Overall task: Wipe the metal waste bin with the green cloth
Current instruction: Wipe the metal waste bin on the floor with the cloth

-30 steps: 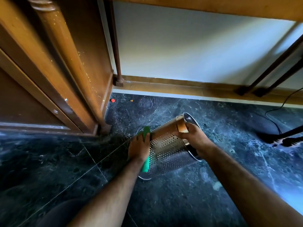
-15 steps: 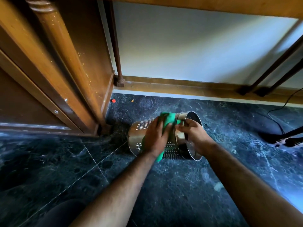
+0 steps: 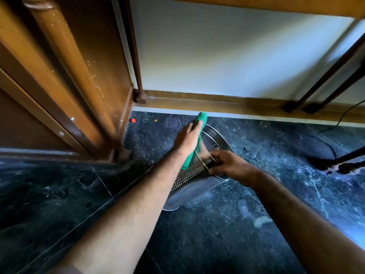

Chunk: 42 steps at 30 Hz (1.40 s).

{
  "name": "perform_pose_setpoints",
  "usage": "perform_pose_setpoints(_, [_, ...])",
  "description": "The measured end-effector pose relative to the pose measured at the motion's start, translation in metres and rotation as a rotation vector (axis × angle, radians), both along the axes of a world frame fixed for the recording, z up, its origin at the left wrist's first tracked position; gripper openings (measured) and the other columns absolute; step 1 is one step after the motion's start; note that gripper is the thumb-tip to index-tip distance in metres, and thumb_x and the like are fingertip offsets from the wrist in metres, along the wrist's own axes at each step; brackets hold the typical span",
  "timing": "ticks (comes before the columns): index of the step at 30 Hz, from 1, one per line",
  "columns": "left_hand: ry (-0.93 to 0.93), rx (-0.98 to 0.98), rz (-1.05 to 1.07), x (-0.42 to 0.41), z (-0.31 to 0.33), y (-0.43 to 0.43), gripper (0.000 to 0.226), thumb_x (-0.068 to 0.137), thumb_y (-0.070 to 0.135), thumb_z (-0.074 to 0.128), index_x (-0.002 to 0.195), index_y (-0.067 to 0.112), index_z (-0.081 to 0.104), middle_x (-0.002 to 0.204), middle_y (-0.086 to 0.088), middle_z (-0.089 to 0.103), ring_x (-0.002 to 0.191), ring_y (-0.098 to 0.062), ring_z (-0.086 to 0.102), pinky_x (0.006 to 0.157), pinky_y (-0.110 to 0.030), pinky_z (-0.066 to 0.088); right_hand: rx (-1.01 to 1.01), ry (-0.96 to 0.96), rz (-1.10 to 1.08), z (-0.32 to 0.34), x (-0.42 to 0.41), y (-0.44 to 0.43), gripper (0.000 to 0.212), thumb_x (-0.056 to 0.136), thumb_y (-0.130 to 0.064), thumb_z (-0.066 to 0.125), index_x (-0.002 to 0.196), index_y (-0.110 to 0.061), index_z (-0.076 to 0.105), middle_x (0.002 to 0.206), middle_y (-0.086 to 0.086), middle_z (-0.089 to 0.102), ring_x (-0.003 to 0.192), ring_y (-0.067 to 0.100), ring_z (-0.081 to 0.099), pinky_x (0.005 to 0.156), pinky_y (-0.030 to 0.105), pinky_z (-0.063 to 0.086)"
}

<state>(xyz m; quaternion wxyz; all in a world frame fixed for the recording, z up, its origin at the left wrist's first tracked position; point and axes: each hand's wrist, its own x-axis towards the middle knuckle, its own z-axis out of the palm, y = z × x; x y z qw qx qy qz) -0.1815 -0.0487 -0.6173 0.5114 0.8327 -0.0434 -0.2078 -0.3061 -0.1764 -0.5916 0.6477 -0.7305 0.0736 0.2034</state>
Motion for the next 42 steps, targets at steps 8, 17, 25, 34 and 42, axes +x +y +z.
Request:
perform_pose_setpoints(8, [-0.268,0.048,0.053,-0.056,-0.063,0.046,0.05,0.1,0.055,0.037,0.127,0.022,0.063,0.111,-0.009,0.073,0.086,-0.022,0.07,0.069,-0.036,0.059,0.167,-0.018,-0.332,-0.008,0.005,0.0,0.03,0.083,0.011,0.064,0.11,-0.002,0.069,0.096,0.009,0.078,0.082,0.021,0.073,0.066,0.03,0.058])
perform_pose_setpoints(17, [0.04,0.159,0.133,0.005,-0.04,0.034,0.066,0.096,0.068,0.029,0.129,0.021,0.062,0.122,-0.013,0.069,0.1,-0.03,0.068,0.089,-0.038,0.055,0.11,-0.026,-0.119,-0.006,-0.006,0.006,0.038,0.086,0.021,0.057,0.121,0.011,0.053,0.119,0.029,0.066,0.105,0.029,0.063,0.098,0.046,0.049])
perform_pose_setpoints(25, [-0.451,0.017,-0.027,-0.044,-0.019,0.006,0.048,0.099,0.052,0.043,0.131,0.021,0.061,0.125,-0.005,0.068,0.104,-0.02,0.067,0.085,-0.031,0.054,0.04,-0.08,-0.239,-0.005,0.012,0.007,0.031,0.083,0.011,0.068,0.109,-0.005,0.065,0.095,0.011,0.074,0.077,0.014,0.071,0.068,0.029,0.058])
perform_pose_setpoints(34, [0.148,0.254,0.181,-0.01,-0.091,0.082,0.06,0.103,0.05,0.033,0.132,0.004,0.058,0.132,-0.025,0.062,0.119,-0.037,0.061,0.098,-0.036,0.048,0.104,-0.042,-0.265,-0.007,0.005,0.013,0.032,0.084,0.014,0.064,0.097,-0.014,0.071,0.089,0.006,0.078,0.084,0.024,0.071,0.079,0.04,0.059])
perform_pose_setpoints(42, [-0.046,-0.064,0.151,0.012,-0.014,0.016,0.062,0.083,0.076,0.037,0.118,0.034,0.067,0.09,0.012,0.07,0.074,-0.014,0.065,0.059,-0.02,0.044,0.026,-0.088,-0.064,-0.011,0.002,0.009,0.037,0.085,0.02,0.059,0.118,0.004,0.058,0.111,0.017,0.07,0.097,0.016,0.067,0.092,0.03,0.054])
